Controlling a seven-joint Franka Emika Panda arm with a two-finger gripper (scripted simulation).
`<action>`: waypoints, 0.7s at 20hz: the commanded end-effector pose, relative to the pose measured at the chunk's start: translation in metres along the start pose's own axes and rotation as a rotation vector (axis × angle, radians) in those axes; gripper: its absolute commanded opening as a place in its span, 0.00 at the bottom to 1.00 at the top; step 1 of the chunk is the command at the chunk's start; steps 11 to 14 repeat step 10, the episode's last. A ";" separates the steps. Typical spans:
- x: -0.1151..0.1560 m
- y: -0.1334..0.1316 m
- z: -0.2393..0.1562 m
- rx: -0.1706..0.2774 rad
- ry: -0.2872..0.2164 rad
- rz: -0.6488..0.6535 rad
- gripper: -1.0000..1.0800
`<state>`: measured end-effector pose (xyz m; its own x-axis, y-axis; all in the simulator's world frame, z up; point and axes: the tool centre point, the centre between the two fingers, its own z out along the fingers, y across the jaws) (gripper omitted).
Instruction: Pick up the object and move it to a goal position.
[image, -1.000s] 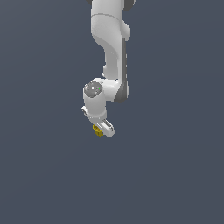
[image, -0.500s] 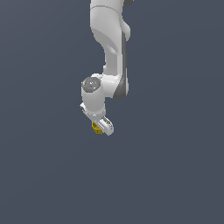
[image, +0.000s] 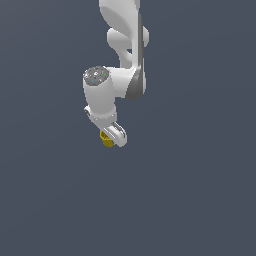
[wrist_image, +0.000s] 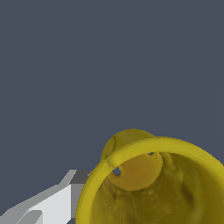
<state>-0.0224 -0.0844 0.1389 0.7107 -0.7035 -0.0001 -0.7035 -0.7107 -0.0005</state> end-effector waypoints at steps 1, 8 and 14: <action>0.002 0.001 -0.014 0.000 0.000 0.000 0.00; 0.005 0.001 -0.027 -0.001 0.000 -0.001 0.00; 0.005 0.001 -0.026 -0.001 0.000 -0.001 0.00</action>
